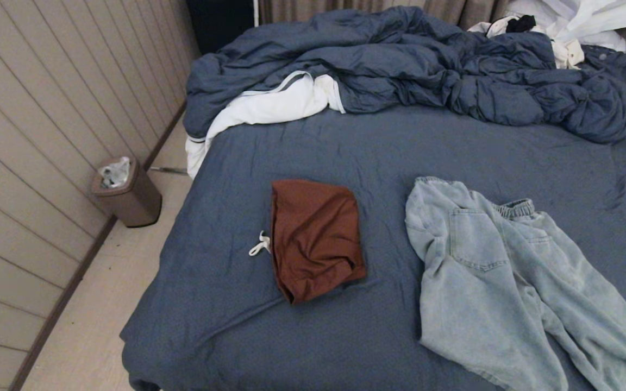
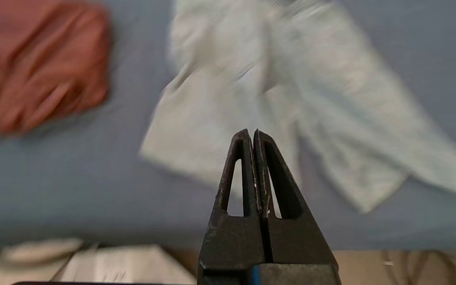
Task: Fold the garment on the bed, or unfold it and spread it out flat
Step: Fold the blue shorts
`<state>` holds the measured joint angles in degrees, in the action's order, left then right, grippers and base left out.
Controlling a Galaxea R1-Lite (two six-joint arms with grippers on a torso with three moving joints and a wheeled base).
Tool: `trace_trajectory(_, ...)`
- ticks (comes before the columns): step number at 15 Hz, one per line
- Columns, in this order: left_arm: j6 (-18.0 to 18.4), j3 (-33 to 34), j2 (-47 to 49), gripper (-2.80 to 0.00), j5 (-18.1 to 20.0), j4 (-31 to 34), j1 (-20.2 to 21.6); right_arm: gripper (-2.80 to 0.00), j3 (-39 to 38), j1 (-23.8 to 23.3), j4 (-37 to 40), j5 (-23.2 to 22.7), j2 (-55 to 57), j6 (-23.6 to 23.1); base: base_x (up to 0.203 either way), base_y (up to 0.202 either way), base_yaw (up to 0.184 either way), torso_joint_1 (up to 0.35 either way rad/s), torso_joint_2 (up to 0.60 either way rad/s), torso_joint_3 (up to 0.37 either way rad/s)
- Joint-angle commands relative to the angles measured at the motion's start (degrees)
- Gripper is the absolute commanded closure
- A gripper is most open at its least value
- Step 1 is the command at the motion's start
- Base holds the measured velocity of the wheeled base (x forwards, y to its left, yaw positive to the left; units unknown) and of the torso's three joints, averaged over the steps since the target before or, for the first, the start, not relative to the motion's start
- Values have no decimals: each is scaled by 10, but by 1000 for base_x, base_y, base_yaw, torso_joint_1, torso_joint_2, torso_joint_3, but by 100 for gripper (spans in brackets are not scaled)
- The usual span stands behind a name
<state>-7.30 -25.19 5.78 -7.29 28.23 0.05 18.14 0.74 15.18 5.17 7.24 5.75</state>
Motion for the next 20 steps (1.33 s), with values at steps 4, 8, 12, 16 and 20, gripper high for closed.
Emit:
trace_trajectory(4,40,147,-56,-280,20,-107,1,0,-119,1,-28,-27,-70,-9,0,0,0,0,0,0)
trace_trajectory(8,50,164,-57,-280,58,-133,1,0,-131,0,-34,-33,-71,-8,0,0,0,0,0,0)
trace_trajectory(12,72,168,-57,-280,105,-149,1,0,-137,0,-55,-34,-70,-7,0,0,0,0,0,0)
trace_trajectory(16,86,231,-56,-280,99,-265,1,0,-138,1,-55,-34,-70,-7,0,0,0,0,0,0)
trace_trajectory(20,78,252,-57,-280,90,-274,0,0,-138,1,-55,-34,-71,-6,0,0,0,0,0,0)
